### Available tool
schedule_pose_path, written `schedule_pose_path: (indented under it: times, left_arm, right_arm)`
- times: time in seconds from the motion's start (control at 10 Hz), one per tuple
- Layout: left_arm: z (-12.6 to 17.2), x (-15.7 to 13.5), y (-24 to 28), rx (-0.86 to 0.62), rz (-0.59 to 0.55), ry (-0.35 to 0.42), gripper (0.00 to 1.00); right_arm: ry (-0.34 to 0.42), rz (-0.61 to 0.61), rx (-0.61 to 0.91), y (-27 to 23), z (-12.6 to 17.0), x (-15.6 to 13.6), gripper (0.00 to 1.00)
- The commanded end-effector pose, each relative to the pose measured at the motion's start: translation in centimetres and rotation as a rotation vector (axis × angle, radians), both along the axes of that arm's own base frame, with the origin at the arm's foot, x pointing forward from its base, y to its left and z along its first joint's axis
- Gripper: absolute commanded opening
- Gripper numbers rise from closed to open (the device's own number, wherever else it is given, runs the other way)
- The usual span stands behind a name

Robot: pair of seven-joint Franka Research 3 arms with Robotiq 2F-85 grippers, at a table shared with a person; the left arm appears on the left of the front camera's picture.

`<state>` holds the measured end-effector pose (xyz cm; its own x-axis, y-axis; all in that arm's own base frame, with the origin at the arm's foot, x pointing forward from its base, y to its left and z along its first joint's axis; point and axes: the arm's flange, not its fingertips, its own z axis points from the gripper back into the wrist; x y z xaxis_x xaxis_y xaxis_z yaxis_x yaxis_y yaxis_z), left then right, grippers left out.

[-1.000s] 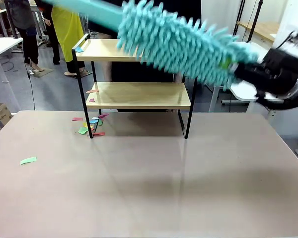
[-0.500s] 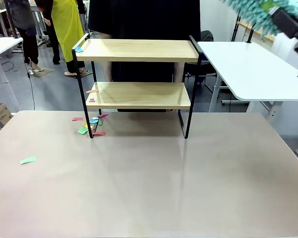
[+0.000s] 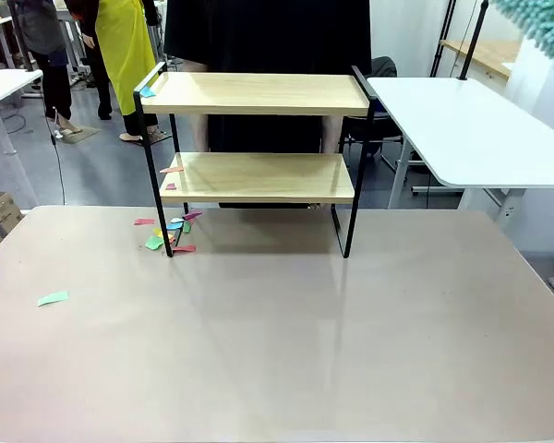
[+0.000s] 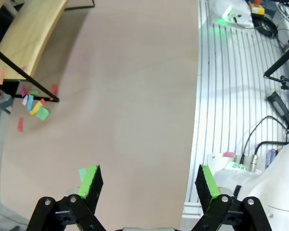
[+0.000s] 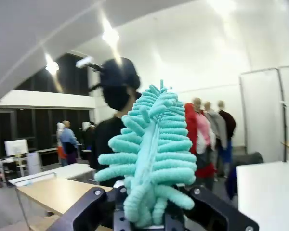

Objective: Clean the shelf.
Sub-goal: Hand the Duster back to the human.

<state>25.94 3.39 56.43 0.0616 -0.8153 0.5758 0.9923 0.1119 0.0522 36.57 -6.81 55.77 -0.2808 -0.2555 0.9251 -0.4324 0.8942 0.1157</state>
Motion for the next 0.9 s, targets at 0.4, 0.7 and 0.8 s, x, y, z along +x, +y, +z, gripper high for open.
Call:
schedule_pose_path:
  times: [0.4,0.7,0.8]
  left_arm:
    - [0.0,0.1,-0.1,-0.015,-0.011,-0.006,1.00]
    - [0.0,0.1,-0.1,-0.015,-0.011,-0.006,1.00]
    - [0.0,0.1,-0.1,-0.015,-0.011,-0.006,1.00]
  right_arm:
    - [0.220,-0.124,0.003,0.7,-8.8,-3.5,0.17]
    - [0.346,-0.115,-0.026,1.2,-12.8,-2.8,0.17]
    - [0.373,-0.108,-0.026,1.4,-13.8,-2.8,0.17]
